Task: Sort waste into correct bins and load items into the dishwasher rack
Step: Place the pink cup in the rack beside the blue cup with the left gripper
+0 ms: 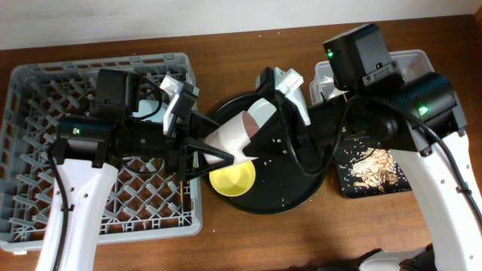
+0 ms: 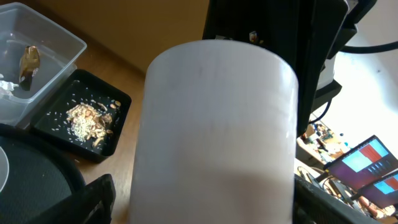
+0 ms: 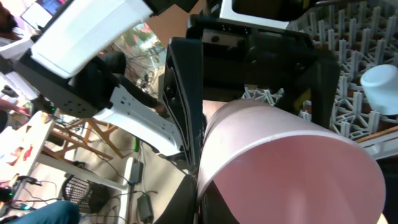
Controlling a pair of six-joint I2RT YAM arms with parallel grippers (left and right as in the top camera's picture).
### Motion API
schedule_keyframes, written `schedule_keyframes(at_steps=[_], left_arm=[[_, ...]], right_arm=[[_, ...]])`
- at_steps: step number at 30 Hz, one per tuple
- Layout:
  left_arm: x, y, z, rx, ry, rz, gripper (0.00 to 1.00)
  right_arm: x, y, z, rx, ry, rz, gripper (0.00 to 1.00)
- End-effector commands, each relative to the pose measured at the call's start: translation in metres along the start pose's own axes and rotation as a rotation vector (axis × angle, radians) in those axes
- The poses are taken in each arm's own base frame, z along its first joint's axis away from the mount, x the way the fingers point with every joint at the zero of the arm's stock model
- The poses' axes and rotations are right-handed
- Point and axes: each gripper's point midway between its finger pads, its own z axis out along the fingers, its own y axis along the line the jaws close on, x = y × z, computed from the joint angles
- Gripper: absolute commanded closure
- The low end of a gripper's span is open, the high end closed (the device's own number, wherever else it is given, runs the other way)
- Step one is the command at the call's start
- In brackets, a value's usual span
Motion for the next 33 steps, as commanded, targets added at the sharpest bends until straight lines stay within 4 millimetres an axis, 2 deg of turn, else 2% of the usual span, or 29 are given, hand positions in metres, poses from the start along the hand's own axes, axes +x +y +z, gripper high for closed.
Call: schedule_keyframes(at_steps=[1,4,7,8,10,13,14,15,17,20,22,25,30,33], left_arm=[[-0.002,-0.010,-0.001,0.024,-0.013,0.036,0.19],[-0.003,-0.012,-0.001,0.034,-0.017,0.034,0.22],[-0.003,-0.012,-0.001,0.034,-0.017,0.034,0.37],[-0.003,-0.012,-0.001,0.034,-0.017,0.034,0.48],[-0.003,-0.012,-0.001,0.034,-0.017,0.034,0.54],[-0.003,-0.012,-0.001,0.034,-0.017,0.034,0.53],[-0.003,-0.012,-0.001,0.034,-0.017,0.033,0.54],[-0.003,-0.012,-0.001,0.034,-0.017,0.033,0.54],[-0.003,-0.011,-0.001,0.034,-0.017,0.033,0.54],[-0.003,-0.012,-0.001,0.034,-0.017,0.035,0.53],[-0.003,-0.011,-0.001,0.034,-0.017,0.035,0.54],[-0.003,-0.011,-0.001,0.033,-0.018,0.038,0.54],[-0.005,-0.011,-0.001,0.032,-0.020,0.057,0.55],[-0.006,-0.010,-0.001,0.031,-0.021,0.062,0.55]], right_arm=[[-0.001,-0.003,0.003,0.021,0.009,-0.038,0.96],[-0.007,-0.008,0.003,0.043,-0.005,-0.059,0.96],[-0.007,-0.008,0.003,0.044,-0.006,-0.061,0.95],[-0.007,-0.008,0.003,0.044,-0.006,-0.061,0.95],[-0.007,-0.008,0.003,0.044,-0.006,-0.061,0.92],[-0.008,-0.009,0.002,0.046,-0.010,-0.066,0.83],[-0.014,-0.014,-0.003,0.068,-0.036,-0.052,0.77],[-0.022,-0.023,-0.013,0.103,-0.074,-0.022,0.75],[-0.028,-0.039,-0.031,0.159,-0.122,0.019,0.75],[-0.020,-0.052,-0.045,0.205,-0.127,0.092,0.79],[-0.009,-0.056,-0.041,0.216,-0.093,0.138,0.86],[0.014,-0.061,-0.029,0.220,-0.014,0.221,0.92],[0.052,-0.057,0.012,0.135,0.130,0.299,0.92],[0.058,-0.054,0.019,0.117,0.153,0.313,0.91]])
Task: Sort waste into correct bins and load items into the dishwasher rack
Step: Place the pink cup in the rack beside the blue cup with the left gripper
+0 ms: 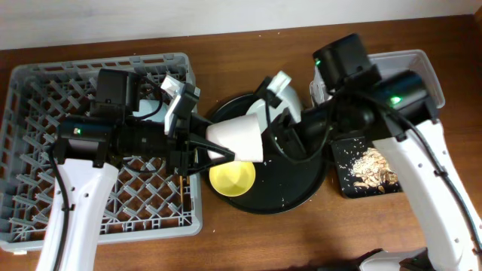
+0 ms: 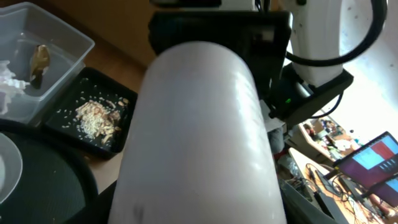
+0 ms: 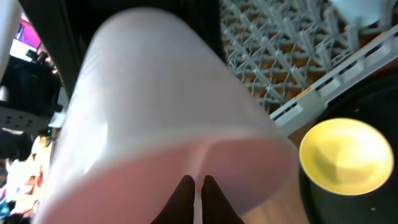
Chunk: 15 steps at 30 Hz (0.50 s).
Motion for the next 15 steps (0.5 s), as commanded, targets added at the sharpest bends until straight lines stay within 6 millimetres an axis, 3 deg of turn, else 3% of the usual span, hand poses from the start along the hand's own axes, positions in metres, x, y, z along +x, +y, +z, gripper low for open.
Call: schedule_keyframes(at_steps=[1,5,7,10,12,15], left_arm=[[-0.008,-0.015,-0.002,0.056,-0.036,0.043,0.55],[-0.013,-0.006,-0.015,0.013,-0.068,0.044,0.57],[-0.015,0.002,-0.025,-0.027,-0.087,0.038,0.59],[-0.009,0.040,-0.053,-0.245,-0.079,-0.032,0.62],[0.007,0.072,-0.083,-0.454,-0.053,-0.138,0.62],[0.060,0.121,-0.145,-0.916,0.049,-0.479,0.63]], right_arm=[[0.009,-0.005,0.006,0.018,0.041,0.021,0.91],[0.018,-0.002,0.006,0.014,0.070,0.059,0.91],[0.021,-0.011,0.004,0.059,0.080,0.066,0.91],[0.025,-0.026,-0.003,0.131,0.090,0.092,0.91],[0.032,-0.042,-0.010,0.210,0.111,0.121,0.91],[0.039,-0.060,-0.018,0.318,0.140,0.130,0.91]])
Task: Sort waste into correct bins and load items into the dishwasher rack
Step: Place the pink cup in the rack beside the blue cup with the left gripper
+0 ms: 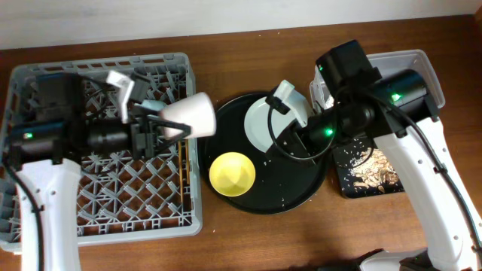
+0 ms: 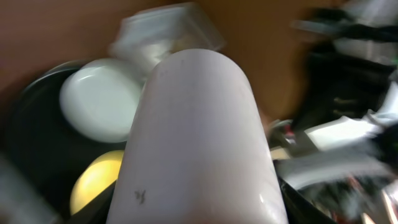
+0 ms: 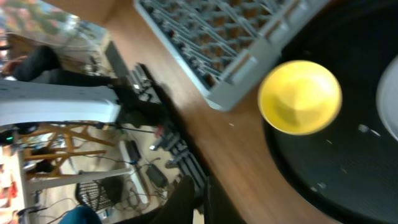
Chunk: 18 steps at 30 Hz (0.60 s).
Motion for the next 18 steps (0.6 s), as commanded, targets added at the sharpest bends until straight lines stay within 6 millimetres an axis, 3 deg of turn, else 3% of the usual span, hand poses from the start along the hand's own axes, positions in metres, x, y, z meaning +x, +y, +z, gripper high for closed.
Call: schedule_keyframes(at_steps=[1,3,5,8,12,18], left_arm=[[0.043,0.092,-0.043,-0.626,0.139,-0.311,0.63],[0.057,0.111,-0.064,-0.812,0.162,-0.409,0.63],[0.062,0.114,-0.068,-0.847,0.171,-0.429,0.63],[0.070,0.121,-0.063,-0.846,0.184,-0.449,0.63],[0.083,0.146,-0.049,-0.847,0.179,-0.455,0.63],[0.093,0.175,-0.033,-0.854,0.140,-0.453,0.63]], right_arm=[[0.007,-0.026,-0.002,0.138,0.035,0.011,0.91],[0.009,-0.030,-0.001,0.154,0.047,0.017,0.91],[0.015,-0.035,0.005,0.152,0.068,0.032,0.91],[0.022,-0.044,0.017,0.146,0.096,0.055,0.90],[0.029,-0.070,0.022,0.250,0.116,0.131,0.90],[0.029,-0.070,0.022,0.250,0.117,0.131,0.86]])
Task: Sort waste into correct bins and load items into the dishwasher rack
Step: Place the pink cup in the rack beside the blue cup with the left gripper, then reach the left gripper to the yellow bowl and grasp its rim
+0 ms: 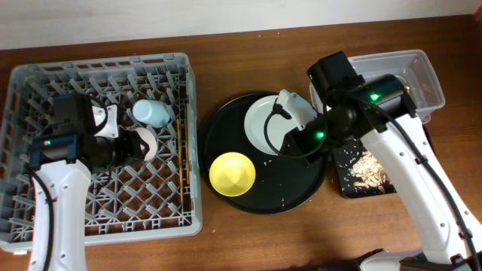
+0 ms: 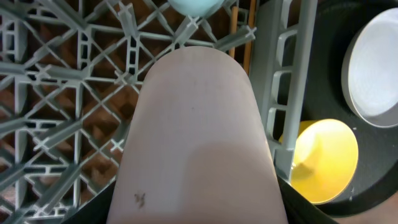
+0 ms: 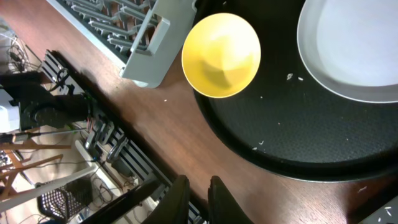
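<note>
A pale pink cup (image 2: pixel 199 137) fills the left wrist view, held lying on its side low over the grey dishwasher rack (image 1: pixel 45 218). My left gripper (image 1: pixel 129 145) is shut on it, its fingers mostly hidden behind the cup. A light blue cup (image 1: pixel 150 113) stands upside down in the rack just beyond. On the round black tray (image 1: pixel 301 188) lie a yellow bowl (image 3: pixel 221 55) and a white plate (image 3: pixel 354 50). My right gripper (image 3: pixel 198 196) hovers above the tray, fingers close together with nothing between them.
A clear plastic bin (image 1: pixel 413 69) sits at the back right. In front of it is a small black tray of food scraps (image 1: pixel 367 169). Crumbs dot the round tray. A chopstick-like stick (image 1: pixel 183 143) lies along the rack's right wall.
My left gripper has gone from the rack's right edge to lower and further left, inside the rack, still holding the pink cup. The right gripper stays empty over the tray.
First both grippers were at the pink cup above the black tray, and a second later still so. Then the right gripper was off it and the left held it alone at the rack's edge. Now the cup is down in the rack.
</note>
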Controlling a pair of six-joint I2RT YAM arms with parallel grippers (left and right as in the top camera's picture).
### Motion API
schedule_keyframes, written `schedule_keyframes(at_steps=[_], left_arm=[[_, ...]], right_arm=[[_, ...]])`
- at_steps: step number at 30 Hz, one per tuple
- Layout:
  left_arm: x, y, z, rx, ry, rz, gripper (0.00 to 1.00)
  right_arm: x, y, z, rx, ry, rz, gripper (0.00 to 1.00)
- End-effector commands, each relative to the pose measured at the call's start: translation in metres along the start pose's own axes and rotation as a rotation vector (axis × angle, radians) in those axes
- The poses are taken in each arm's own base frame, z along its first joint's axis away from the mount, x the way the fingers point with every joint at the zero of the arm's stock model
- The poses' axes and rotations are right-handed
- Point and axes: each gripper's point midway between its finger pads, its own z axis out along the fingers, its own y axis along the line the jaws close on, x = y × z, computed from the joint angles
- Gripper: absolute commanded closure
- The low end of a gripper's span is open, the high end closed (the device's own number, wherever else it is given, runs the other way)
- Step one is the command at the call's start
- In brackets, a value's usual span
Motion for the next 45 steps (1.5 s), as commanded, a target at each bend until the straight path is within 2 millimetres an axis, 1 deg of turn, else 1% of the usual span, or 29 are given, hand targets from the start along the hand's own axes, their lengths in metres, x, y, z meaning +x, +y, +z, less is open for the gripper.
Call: schedule_keyframes(at_steps=[1,6,8,9,11,20,24,28,29,30,31,32,33,34,35,36,37,40,41,42,43,44,45], left_arm=[[0.001,0.004,0.010,-0.005,-0.015,-0.016,0.63],[0.004,0.008,0.027,-0.004,-0.030,-0.019,0.63],[0.004,0.009,0.031,-0.003,-0.033,-0.019,0.62],[0.004,0.009,0.032,-0.003,-0.035,-0.018,0.62],[0.003,0.009,0.033,0.000,-0.038,-0.017,0.53],[-0.001,0.008,0.034,0.006,-0.056,-0.016,0.53],[-0.003,-0.001,0.044,0.011,-0.046,0.015,0.53],[-0.004,0.000,0.045,0.009,-0.045,0.014,0.52],[-0.004,0.002,0.045,-0.007,-0.046,0.012,0.52],[-0.004,0.009,0.045,-0.049,-0.048,-0.010,0.52],[-0.004,0.009,0.045,-0.048,-0.048,-0.011,0.52],[-0.004,0.009,0.045,-0.047,-0.047,-0.017,0.50],[-0.004,0.009,0.045,-0.048,-0.048,-0.017,0.39],[-0.004,0.009,0.045,-0.048,-0.048,-0.017,0.29],[-0.004,0.009,0.045,-0.048,-0.048,-0.017,0.23],[-0.004,0.009,0.045,-0.048,-0.048,-0.017,0.14],[-0.004,0.009,0.045,-0.048,-0.048,-0.017,0.01],[-0.005,0.009,0.045,-0.047,-0.053,-0.027,0.01],[-0.006,0.009,0.044,-0.047,-0.056,-0.026,0.01],[-0.008,0.005,0.042,-0.028,-0.060,-0.025,0.04],[-0.009,-0.006,0.038,0.030,-0.059,-0.021,0.09],[-0.010,-0.018,0.035,0.095,-0.061,-0.017,0.11],[-0.009,-0.028,0.030,0.150,-0.062,-0.012,0.18]], right_arm=[[0.001,-0.004,0.000,0.015,0.003,0.014,0.86],[0.001,-0.004,0.000,0.015,0.004,0.015,0.86],[0.001,-0.004,0.000,0.015,0.004,0.015,0.86],[0.001,-0.004,0.000,0.015,0.004,0.015,0.86],[0.001,-0.004,0.000,0.015,0.004,0.015,0.86],[0.002,-0.004,0.000,0.015,0.006,0.016,0.86],[0.002,-0.004,0.000,0.015,0.007,0.016,0.85],[0.003,-0.004,0.000,0.014,0.010,0.018,0.85],[0.003,-0.004,0.000,0.014,0.011,0.018,0.85],[0.003,-0.004,0.000,0.014,0.011,0.018,0.85],[0.003,-0.004,0.000,0.014,0.011,0.018,0.85],[0.003,-0.004,0.000,0.014,0.011,0.018,0.85],[0.003,-0.004,0.000,0.014,0.011,0.018,0.85],[0.003,-0.004,0.000,0.014,0.011,0.018,0.85],[0.003,-0.004,0.000,0.014,0.011,0.018,0.85],[0.003,-0.004,0.000,0.014,0.011,0.018,0.85],[0.003,-0.004,0.000,0.014,0.011,0.018,0.85],[0.003,-0.004,0.000,0.014,0.010,0.018,0.85],[0.003,-0.004,0.000,0.014,0.009,0.018,0.80],[0.001,-0.005,0.000,0.020,0.005,0.014,0.75],[0.000,-0.009,0.000,0.040,0.000,0.010,0.72],[-0.004,-0.014,0.000,0.069,-0.013,0.002,0.65],[-0.007,-0.015,-0.001,0.073,-0.024,-0.003,0.59]])
